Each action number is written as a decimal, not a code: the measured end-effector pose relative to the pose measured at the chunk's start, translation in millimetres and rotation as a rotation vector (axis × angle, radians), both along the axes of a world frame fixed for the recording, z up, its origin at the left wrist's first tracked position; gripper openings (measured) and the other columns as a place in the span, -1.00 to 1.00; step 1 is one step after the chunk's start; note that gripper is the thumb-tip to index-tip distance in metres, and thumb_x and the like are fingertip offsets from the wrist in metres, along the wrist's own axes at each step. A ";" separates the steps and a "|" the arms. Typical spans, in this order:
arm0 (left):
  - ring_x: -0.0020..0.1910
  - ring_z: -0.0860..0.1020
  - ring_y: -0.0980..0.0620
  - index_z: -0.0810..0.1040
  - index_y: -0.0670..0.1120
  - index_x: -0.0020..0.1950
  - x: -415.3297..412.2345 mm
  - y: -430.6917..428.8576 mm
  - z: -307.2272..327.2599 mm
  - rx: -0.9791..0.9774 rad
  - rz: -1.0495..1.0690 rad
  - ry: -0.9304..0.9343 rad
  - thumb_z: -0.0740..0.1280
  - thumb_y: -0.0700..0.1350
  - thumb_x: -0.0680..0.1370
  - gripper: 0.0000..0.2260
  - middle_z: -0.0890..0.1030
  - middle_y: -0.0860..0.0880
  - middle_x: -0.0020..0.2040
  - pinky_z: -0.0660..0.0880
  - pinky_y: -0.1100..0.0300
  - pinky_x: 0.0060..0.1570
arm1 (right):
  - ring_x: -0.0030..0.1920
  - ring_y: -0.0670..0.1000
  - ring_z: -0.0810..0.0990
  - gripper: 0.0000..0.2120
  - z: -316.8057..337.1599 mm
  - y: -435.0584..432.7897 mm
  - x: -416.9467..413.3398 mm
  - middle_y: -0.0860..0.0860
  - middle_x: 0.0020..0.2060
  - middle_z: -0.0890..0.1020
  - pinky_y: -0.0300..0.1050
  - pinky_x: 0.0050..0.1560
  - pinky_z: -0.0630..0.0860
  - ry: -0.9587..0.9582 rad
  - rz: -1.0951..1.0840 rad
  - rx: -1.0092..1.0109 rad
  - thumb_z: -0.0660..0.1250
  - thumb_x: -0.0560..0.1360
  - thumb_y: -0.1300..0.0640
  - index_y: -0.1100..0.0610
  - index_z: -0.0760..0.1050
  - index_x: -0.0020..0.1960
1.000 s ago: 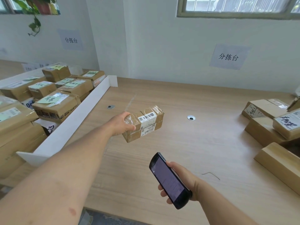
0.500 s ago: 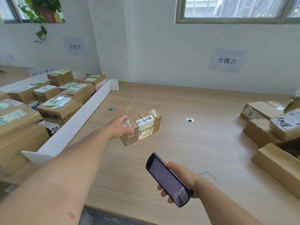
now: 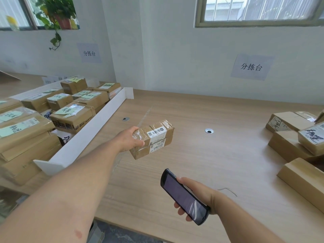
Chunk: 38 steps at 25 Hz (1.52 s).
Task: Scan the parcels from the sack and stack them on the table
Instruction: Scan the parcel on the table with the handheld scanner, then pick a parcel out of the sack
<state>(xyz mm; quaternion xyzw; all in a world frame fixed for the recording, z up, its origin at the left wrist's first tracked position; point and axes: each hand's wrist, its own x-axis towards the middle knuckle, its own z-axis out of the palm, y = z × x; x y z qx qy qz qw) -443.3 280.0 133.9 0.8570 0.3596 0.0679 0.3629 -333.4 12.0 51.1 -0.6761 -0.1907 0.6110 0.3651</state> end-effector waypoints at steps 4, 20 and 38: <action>0.07 0.52 0.06 0.33 0.03 0.41 -8.8 -2.9 1.8 -0.008 0.034 -0.013 0.45 -0.09 0.48 -0.46 0.52 0.05 0.16 0.44 0.21 -0.06 | -0.14 0.14 0.65 -0.27 6.6 6.4 -4.9 0.15 -0.09 0.65 -0.01 -0.21 0.60 0.018 0.007 0.039 0.24 0.39 -0.37 0.20 0.48 0.27; 0.03 0.55 -0.01 0.40 0.01 0.33 -276.9 -38.2 21.2 0.094 0.742 -0.060 0.49 -0.09 0.42 -0.48 0.58 -0.02 0.12 0.48 0.10 0.09 | -0.26 0.09 0.63 -0.37 28.1 97.8 -131.7 0.15 -0.17 0.64 -0.08 -0.26 0.60 0.272 0.437 0.140 0.20 0.45 -0.34 0.24 0.55 0.09; 0.47 0.27 -0.12 0.18 -0.03 0.55 -508.9 -47.1 -16.0 -0.143 0.958 0.326 0.19 0.33 0.52 -0.29 0.19 -0.06 0.55 0.28 0.01 0.36 | -0.26 0.11 0.60 -0.29 24.2 184.6 -332.5 0.18 -0.18 0.62 -0.04 -0.36 0.58 0.298 0.729 0.131 0.34 0.43 -0.35 0.28 0.50 0.20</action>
